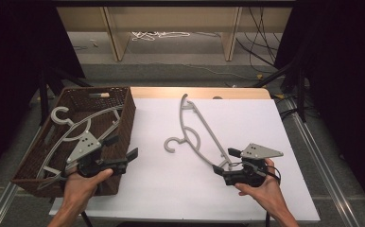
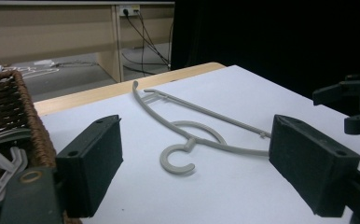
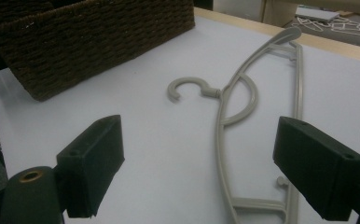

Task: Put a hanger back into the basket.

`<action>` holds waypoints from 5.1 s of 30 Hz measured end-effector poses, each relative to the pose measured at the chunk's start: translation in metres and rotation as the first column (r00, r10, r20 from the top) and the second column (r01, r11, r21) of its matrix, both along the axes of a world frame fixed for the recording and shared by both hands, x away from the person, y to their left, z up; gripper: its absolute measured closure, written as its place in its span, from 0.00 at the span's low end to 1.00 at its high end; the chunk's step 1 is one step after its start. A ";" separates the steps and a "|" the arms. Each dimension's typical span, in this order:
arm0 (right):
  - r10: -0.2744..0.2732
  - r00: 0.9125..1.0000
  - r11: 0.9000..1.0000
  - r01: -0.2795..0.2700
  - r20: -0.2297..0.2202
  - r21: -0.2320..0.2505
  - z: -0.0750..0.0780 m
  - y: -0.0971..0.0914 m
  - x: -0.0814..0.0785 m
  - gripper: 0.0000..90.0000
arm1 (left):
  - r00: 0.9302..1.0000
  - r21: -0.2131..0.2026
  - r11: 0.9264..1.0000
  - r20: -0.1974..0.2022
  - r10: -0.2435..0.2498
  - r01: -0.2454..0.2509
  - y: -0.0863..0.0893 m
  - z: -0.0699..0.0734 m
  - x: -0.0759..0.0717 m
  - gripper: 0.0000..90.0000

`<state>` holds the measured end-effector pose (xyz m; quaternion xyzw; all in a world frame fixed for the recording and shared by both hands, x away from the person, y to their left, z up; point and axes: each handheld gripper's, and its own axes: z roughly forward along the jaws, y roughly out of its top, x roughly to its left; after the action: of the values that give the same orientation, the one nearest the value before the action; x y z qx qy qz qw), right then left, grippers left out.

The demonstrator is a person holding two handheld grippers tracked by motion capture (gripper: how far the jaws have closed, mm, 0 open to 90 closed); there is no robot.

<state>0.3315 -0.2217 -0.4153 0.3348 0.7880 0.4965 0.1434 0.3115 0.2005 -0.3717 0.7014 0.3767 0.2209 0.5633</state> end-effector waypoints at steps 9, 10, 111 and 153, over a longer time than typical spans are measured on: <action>-0.012 1.000 1.000 0.011 0.014 0.000 0.000 0.001 -0.002 0.19 | 0.998 0.051 0.999 0.058 -0.020 0.017 -0.008 -0.031 -0.012 0.19; -0.010 1.000 1.000 0.010 0.014 0.000 0.000 0.001 -0.001 0.19 | 0.998 0.051 0.998 0.064 -0.024 0.020 -0.008 -0.035 -0.013 0.19; -0.057 0.927 0.835 -0.159 -0.370 -0.527 -0.048 0.093 0.119 0.87 | 0.990 0.093 0.988 0.067 -0.127 0.120 -0.017 -0.062 -0.037 0.19; 0.090 0.949 0.849 -0.231 -0.301 -0.475 -0.013 0.054 0.089 0.91 | 0.987 0.126 0.983 0.075 -0.140 0.130 -0.026 -0.047 -0.032 0.20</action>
<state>0.4207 -0.1674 -0.4282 0.2818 0.9275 0.2336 0.0759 0.2798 0.1748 -0.4190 0.7481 0.2902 0.2337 0.5491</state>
